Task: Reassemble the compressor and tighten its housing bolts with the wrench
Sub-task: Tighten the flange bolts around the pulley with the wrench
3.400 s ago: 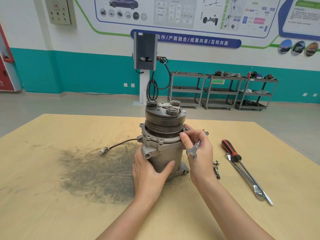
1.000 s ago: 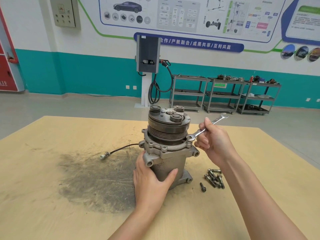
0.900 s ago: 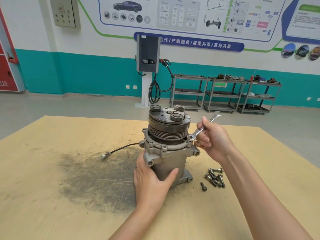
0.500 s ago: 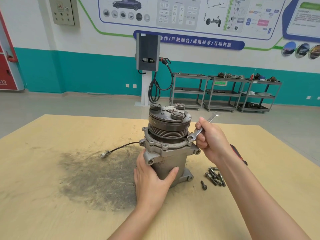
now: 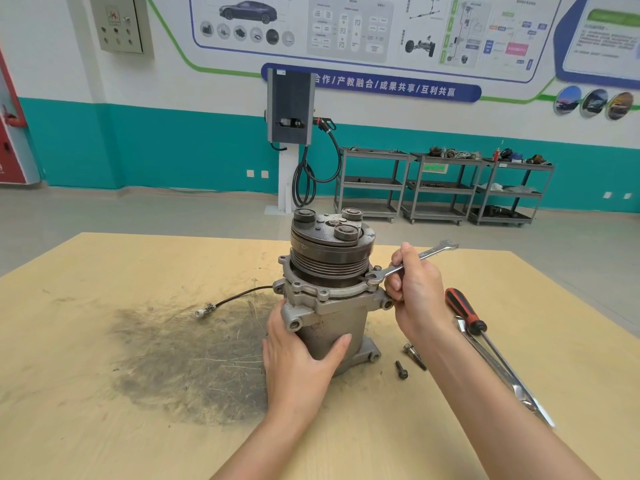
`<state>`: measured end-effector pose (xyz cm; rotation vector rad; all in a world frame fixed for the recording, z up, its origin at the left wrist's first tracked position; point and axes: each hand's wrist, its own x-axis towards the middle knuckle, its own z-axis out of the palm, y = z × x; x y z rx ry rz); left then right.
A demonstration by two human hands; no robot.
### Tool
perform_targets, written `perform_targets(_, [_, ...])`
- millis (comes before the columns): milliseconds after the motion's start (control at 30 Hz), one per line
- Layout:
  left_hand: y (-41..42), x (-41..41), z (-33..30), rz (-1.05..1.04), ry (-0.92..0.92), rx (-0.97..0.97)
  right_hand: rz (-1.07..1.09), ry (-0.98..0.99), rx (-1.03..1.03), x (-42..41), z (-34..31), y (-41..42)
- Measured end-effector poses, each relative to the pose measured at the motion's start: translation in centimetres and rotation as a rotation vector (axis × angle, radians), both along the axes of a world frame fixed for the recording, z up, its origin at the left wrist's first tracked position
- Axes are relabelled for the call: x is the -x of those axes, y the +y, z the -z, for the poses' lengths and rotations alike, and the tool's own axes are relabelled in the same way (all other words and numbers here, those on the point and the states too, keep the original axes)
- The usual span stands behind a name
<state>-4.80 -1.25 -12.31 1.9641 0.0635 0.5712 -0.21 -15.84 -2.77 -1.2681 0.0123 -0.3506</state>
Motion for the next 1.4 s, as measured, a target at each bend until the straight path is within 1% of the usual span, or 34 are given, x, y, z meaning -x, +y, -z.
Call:
perform_targets(100, [0.0, -0.1, 0.0, 0.000, -0.004, -0.004, 0.028, -0.047, -0.072, 0.2, 0.6, 0.1])
perform_targets(233, [0.1, 0.0, 0.1, 0.006, -0.001, 0.005, 0.045, -0.069, -0.115, 0.4, 0.8, 0.3])
perform_targets(467, [0.1, 0.0, 0.1, 0.011, 0.011, 0.003, -0.034, -0.039, -0.046, 0.2, -0.1, -0.2])
perform_targets(633, [0.1, 0.0, 0.0, 0.017, 0.010, 0.010, 0.068, -0.106, -0.113, 0.5, 1.0, 0.3])
perform_targets(767, [0.1, 0.0, 0.0, 0.017, 0.004, 0.007, 0.151, -0.201, -0.101, 0.8, 1.8, 0.3])
perform_targets(867, [0.0, 0.0, -0.1, 0.014, 0.003, 0.003, 0.242, -0.334, -0.020, 1.4, 2.6, 0.7])
perform_targets(967, [0.0, 0.0, -0.2, 0.012, 0.004, 0.003, 0.318, -0.485, 0.128, 2.3, 2.9, 1.2])
perform_targets(1033, [-0.1, 0.1, -0.2, 0.013, 0.003, 0.003, 0.346, -0.624, 0.283, 2.7, 2.9, 1.4])
perform_targets(1100, [-0.1, 0.1, -0.3, 0.014, -0.002, 0.004, 0.423, -0.746, 0.523, 3.0, 3.1, 1.7])
perform_targets(1167, [-0.1, 0.1, -0.3, 0.015, -0.005, 0.011, 0.506, -0.784, 0.718, 3.3, 3.2, 2.0])
perform_targets(1200, [-0.1, 0.1, -0.3, 0.016, -0.007, 0.013, 0.520, -0.760, 0.733, 3.3, 3.1, 2.0])
perform_targets(1233, [-0.1, 0.1, -0.3, 0.016, -0.008, 0.012, 0.498, -0.711, 0.680, 3.3, 2.9, 1.9])
perform_targets(1267, [-0.1, 0.1, -0.3, 0.017, -0.007, 0.009, 0.430, -0.656, 0.566, 3.2, 2.6, 1.8])
perform_targets(1333, [-0.1, 0.1, -0.3, 0.016, 0.002, 0.005, 0.277, -0.526, 0.285, 2.9, 1.8, 1.5])
perform_targets(1400, [-0.1, 0.1, -0.3, 0.016, 0.015, 0.014, 0.172, -0.380, 0.045, 2.3, 1.2, 1.1])
